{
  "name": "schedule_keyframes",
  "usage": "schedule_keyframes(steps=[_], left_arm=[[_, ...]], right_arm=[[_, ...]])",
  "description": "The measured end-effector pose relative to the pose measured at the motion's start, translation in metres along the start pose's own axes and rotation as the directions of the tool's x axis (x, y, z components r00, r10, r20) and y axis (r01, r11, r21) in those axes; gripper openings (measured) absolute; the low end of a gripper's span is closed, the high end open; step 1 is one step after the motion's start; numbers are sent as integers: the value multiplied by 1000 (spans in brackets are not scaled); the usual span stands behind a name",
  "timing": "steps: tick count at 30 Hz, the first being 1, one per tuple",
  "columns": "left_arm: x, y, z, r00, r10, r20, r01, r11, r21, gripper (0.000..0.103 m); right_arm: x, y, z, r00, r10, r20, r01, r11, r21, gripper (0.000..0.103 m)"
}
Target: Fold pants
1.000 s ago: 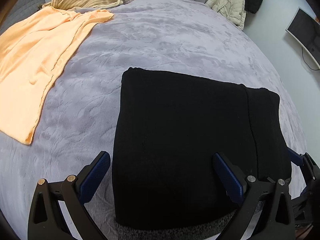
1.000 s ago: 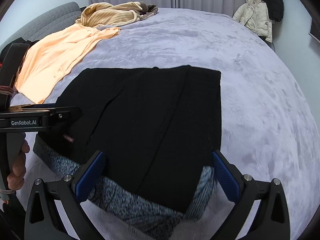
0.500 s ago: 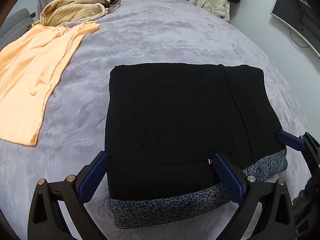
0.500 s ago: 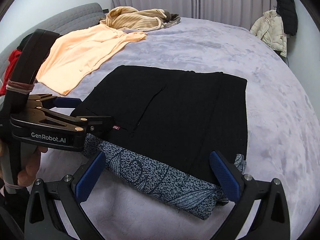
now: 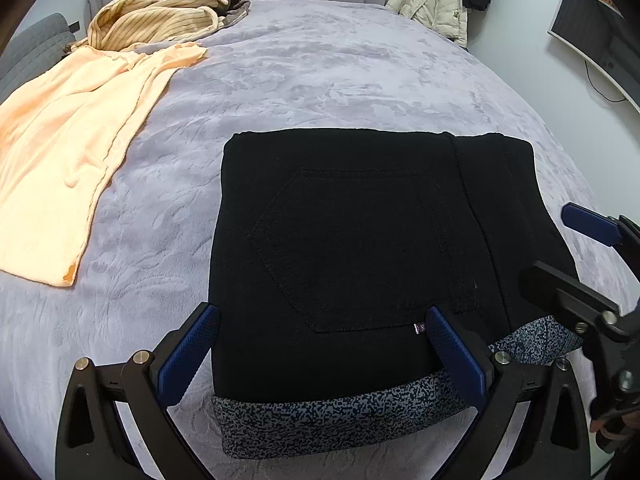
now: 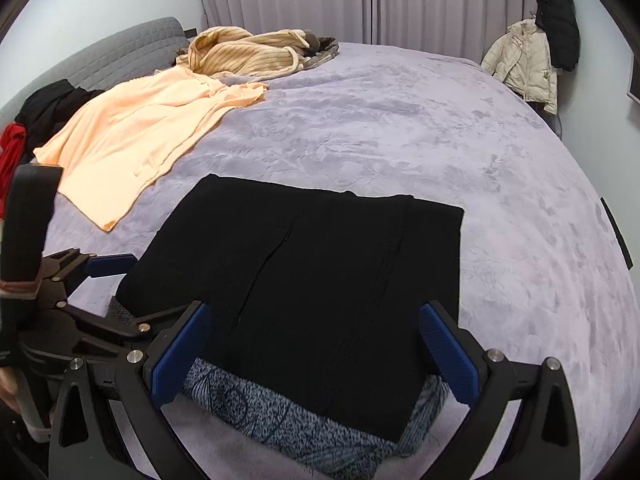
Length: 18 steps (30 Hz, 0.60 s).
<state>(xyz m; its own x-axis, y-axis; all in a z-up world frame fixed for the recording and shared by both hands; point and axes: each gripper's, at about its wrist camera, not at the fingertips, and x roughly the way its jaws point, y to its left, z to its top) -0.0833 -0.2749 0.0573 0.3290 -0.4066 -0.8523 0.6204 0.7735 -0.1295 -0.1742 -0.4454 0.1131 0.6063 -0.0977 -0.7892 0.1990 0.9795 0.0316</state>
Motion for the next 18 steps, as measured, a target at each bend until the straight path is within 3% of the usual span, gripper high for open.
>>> schedule_keyframes(steps=[3,12,15,18], left_arm=[[7,9,2,999,-31,-20,30,999,-43,103],[-2,6,1,999,-39,-1,39,999,-21,102],[-8,-3,1,1000,-23,17,23,1000,19,102],[-4,-12,3,1000,-1,19,0,999,50,103]], right_arm=[[19,-9,3,993,103,-65,-99,993,58,103],[-2,-5,2,996,91,-15,-90,994,54,103],[-1,-5,17,998,55,-9,-55,998,29,103],[15,-14,40,996,90,-25,-89,995,37,103]])
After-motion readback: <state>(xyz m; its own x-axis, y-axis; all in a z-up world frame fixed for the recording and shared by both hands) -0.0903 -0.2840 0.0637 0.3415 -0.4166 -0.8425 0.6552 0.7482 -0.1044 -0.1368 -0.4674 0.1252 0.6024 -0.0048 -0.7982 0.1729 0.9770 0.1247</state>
